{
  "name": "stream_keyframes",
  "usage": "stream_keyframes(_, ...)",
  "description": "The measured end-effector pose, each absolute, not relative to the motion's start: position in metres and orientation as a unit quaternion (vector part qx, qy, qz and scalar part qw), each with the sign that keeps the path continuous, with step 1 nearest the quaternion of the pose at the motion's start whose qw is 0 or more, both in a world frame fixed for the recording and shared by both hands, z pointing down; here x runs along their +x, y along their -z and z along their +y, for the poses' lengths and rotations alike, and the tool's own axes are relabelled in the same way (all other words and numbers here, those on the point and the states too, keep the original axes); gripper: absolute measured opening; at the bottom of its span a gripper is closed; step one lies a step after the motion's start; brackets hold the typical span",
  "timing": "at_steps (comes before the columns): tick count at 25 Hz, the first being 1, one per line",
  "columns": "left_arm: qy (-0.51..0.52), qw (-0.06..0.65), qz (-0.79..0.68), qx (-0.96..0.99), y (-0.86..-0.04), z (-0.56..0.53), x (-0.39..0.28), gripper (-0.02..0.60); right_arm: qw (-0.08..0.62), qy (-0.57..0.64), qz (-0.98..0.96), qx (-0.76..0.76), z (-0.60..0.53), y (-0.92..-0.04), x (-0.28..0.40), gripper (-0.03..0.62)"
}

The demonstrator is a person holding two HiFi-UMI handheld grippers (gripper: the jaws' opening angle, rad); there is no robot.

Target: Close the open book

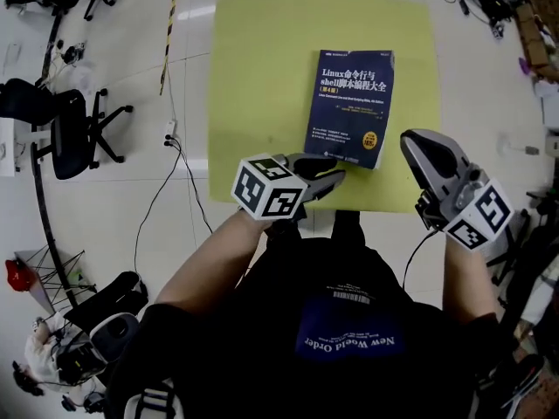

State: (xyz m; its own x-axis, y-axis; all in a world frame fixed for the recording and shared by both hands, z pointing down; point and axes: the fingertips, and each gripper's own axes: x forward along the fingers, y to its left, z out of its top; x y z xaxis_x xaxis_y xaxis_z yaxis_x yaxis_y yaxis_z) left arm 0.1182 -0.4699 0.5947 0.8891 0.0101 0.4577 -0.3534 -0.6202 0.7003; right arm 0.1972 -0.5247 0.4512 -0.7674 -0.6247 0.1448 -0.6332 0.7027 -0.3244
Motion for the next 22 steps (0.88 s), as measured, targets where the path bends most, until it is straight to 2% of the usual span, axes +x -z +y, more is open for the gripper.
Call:
stream_keyframes(3, -0.145, 0.427, -0.117, 0.885, -0.560, -0.472, 0.104, 0.110, 0.009, -0.171, -0.925, 0.339, -0.512, -0.446, 0.203, -0.015)
stream_keyframes(7, -0.041, 0.385, -0.162, 0.907, -0.488, -0.505, 0.064, 0.110, 0.002, -0.158, -0.926, 0.344, -0.517, -0.418, 0.200, -0.015)
stream_keyframes(15, 0.105, 0.266, -0.203, 0.937, -0.361, -0.530, -0.012, 0.103, -0.004, -0.117, -0.925, 0.362, -0.522, -0.348, 0.179, -0.015)
stream_keyframes(18, 0.134, 0.251, -0.226, 0.932, -0.342, -0.522, -0.035, 0.020, -0.003, -0.105, -0.922, 0.372, -0.516, -0.327, 0.170, -0.015)
stream_keyframes(22, 0.148, 0.224, -0.242, 0.932, -0.320, -0.514, -0.034, 0.006, -0.013, -0.097, -0.919, 0.382, -0.509, -0.298, 0.185, -0.015)
